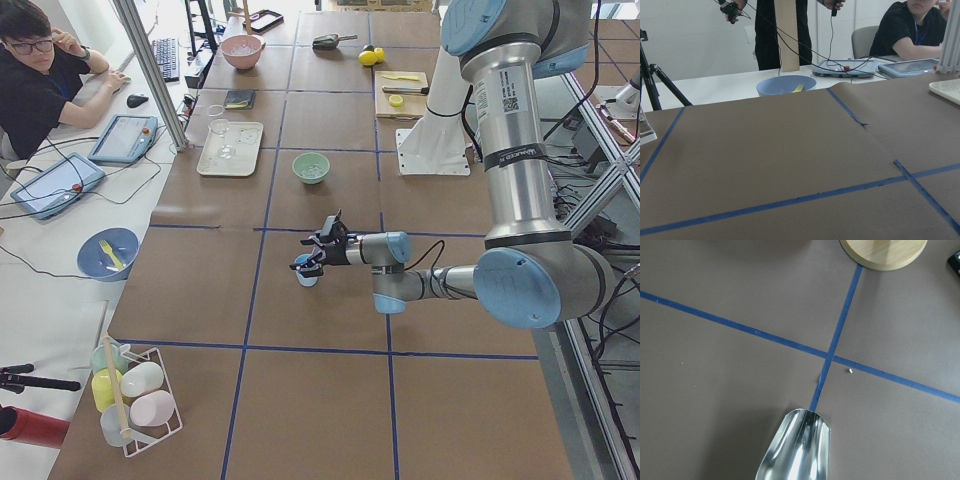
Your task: Pour ice into bowl
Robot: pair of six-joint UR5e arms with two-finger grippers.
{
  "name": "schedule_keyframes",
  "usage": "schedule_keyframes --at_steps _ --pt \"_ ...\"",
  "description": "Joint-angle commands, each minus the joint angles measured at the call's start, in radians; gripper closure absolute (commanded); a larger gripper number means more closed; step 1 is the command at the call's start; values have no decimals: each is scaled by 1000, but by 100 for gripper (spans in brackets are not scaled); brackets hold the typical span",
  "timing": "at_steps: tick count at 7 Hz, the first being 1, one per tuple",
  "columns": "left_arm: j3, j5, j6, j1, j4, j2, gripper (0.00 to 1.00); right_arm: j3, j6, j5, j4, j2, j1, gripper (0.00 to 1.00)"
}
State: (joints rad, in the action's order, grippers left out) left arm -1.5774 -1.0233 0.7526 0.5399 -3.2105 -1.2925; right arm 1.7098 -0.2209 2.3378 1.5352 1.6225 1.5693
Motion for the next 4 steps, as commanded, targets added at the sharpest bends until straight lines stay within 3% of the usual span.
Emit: schedule_keyframes --at_steps 1,2,4 --pt "-36 -349 -234 288 76 -2 0 4 20 0 0 -7 0 0" --pt "-91 -545 -372 459 219 -5 0 11 26 2 0 -9 0 0" --pt "-180 -827 -623 758 547 -30 0 39 54 2 0 -10 0 0"
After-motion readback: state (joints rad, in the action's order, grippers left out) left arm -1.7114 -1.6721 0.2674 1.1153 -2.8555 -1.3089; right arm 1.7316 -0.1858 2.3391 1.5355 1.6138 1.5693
